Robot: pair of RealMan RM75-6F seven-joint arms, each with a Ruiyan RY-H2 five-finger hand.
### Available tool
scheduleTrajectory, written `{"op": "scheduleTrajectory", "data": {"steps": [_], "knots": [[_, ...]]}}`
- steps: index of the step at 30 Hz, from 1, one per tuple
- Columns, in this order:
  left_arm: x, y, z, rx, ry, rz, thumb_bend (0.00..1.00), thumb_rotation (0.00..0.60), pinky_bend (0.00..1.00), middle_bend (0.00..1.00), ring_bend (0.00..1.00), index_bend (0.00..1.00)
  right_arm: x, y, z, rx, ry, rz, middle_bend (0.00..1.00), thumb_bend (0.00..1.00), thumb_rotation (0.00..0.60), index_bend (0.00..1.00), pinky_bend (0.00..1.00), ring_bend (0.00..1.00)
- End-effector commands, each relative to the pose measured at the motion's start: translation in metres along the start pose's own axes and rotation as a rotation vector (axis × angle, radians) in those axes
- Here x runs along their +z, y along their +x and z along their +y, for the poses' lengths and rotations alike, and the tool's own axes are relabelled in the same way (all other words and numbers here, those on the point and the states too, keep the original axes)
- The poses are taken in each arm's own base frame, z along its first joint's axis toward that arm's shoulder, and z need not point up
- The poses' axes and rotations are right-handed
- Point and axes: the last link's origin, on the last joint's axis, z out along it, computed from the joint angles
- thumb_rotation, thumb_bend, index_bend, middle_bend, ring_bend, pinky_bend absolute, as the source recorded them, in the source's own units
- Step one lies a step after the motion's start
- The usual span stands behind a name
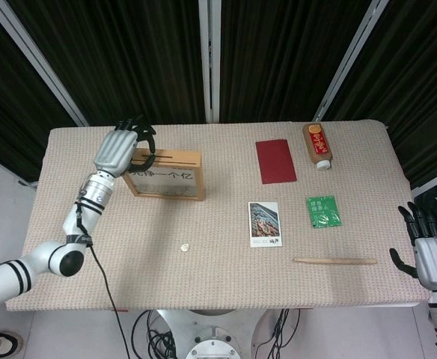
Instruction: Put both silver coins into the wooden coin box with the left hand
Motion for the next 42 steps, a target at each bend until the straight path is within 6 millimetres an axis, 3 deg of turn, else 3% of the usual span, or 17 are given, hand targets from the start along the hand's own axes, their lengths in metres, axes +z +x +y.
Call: {"op": "scheduleTrajectory", "data": {"steps": [1,14,16,21,23,30,35,42], "knots": [[0.001,-0.003,-0.001,-0.009,0.004,-0.008,0.47,0.600,0.05,0.28,0.04,0.61,0.000,-0.001,0.000,0.000,0.001,-0.002,0.00,0.27,0.600,0.00,0.00,0.00],[0.004,-0.008,-0.004,-0.029,0.015,-0.022,0.47,0.600,0.05,0.28,0.04,0.60,0.002,-0.003,0.001,-0.005,-0.007,-0.012,0.00,0.27,0.600,0.00,0.00,0.00],[0.003,-0.009,-0.004,-0.027,0.011,-0.023,0.46,0.600,0.05,0.28,0.04,0.55,0.002,-0.003,0.001,-0.005,-0.007,-0.013,0.00,0.27,0.600,0.00,0.00,0.00],[0.002,-0.009,-0.003,-0.025,-0.008,-0.016,0.39,0.600,0.04,0.26,0.04,0.29,0.002,-0.003,0.002,-0.006,-0.009,-0.011,0.00,0.27,0.600,0.00,0.00,0.00],[0.002,-0.008,-0.001,-0.021,-0.016,-0.011,0.38,0.600,0.03,0.26,0.04,0.23,0.002,-0.002,0.002,-0.007,-0.011,-0.009,0.00,0.27,0.600,0.00,0.00,0.00],[-0.007,0.000,0.012,-0.039,-0.066,0.028,0.36,0.600,0.03,0.25,0.04,0.24,0.001,0.000,0.003,-0.007,-0.011,-0.003,0.00,0.27,0.600,0.00,0.00,0.00],[-0.042,0.010,0.023,-0.008,-0.157,0.081,0.36,0.600,0.04,0.25,0.04,0.34,0.001,0.002,0.004,-0.001,-0.016,0.002,0.00,0.27,0.600,0.00,0.00,0.00],[-0.118,0.010,0.007,0.042,-0.163,0.081,0.36,0.600,0.07,0.26,0.05,0.40,0.001,0.007,0.008,0.006,-0.024,0.027,0.00,0.27,0.600,0.00,0.00,0.00]]}}
